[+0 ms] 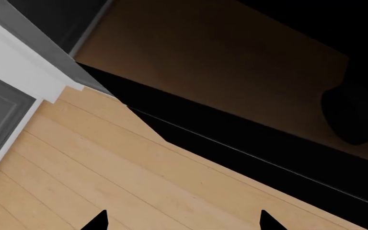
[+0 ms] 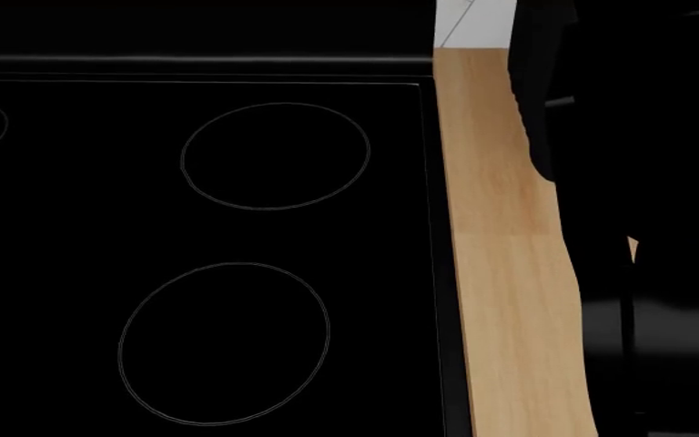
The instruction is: Press the stop button on the microwave
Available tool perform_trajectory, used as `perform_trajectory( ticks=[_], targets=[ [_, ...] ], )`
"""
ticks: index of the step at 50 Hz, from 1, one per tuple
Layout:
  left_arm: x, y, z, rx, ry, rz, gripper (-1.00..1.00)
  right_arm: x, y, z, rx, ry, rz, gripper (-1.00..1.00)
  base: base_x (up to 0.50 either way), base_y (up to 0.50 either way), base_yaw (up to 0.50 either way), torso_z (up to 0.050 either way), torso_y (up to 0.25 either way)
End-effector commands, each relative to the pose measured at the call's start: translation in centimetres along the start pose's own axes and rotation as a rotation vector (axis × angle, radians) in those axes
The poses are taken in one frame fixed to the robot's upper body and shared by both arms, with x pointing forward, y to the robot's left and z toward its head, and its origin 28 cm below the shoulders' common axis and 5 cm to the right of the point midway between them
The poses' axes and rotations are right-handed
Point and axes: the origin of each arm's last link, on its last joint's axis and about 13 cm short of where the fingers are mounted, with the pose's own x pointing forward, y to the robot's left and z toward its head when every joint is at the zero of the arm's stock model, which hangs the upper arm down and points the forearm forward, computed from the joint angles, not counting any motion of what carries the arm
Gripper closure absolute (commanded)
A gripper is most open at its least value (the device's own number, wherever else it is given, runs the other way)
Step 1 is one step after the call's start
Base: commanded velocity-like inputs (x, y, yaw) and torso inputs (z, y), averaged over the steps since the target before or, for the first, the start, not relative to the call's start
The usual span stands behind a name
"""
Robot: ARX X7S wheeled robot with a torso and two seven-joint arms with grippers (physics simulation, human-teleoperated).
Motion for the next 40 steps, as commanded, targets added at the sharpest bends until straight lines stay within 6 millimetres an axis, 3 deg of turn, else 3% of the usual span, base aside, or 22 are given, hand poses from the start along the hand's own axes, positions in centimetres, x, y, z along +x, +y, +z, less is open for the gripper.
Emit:
perform_trajectory(
  ticks=[1, 40],
  targets=[
    [0.03, -0.03, 0.07, 0.000, -0.002, -0.001, -1.00, 0.06, 0.16, -0.18, -0.016, 0.009, -0.002, -1.00, 0.50, -0.10, 0.00, 0.000, 0.000],
    [0.03, -0.03, 0.07, 0.000, -0.002, -0.001, -1.00, -0.38, 0.12, -0.81, -0.027, 0.013, 0.007, -1.00, 0.04, -0.01, 0.00, 0.000, 0.000]
  ],
)
